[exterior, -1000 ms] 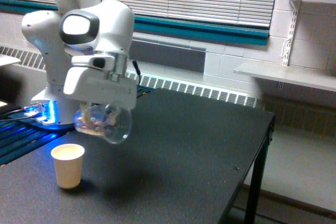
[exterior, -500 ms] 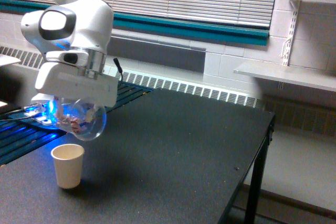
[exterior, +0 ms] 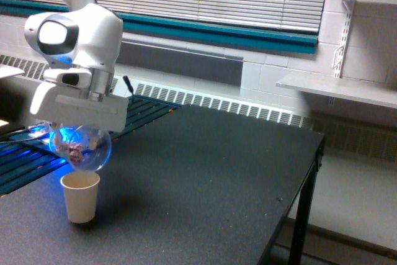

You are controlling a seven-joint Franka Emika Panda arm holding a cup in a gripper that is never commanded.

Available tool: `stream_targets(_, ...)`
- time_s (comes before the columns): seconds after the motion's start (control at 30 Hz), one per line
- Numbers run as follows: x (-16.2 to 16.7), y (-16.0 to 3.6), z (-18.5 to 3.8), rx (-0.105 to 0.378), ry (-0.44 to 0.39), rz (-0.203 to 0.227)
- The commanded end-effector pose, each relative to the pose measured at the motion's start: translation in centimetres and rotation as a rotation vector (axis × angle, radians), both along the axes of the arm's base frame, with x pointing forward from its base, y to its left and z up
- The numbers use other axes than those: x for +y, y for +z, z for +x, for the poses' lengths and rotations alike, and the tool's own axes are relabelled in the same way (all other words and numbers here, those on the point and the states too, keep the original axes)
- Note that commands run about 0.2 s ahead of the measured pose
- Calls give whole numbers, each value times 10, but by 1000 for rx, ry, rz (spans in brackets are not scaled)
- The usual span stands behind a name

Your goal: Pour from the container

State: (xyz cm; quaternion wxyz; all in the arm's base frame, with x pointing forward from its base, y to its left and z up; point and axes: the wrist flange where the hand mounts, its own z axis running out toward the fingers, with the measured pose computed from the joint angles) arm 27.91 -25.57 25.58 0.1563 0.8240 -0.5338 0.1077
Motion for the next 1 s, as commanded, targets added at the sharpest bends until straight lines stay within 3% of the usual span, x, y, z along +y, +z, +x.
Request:
stream_targets(0.03,0,-9,-10,23,-4,2)
stream_targets(0.7,15,-27,-23,80,7,11)
stream_targets(1.0,13,-28,-21,119,15,-12)
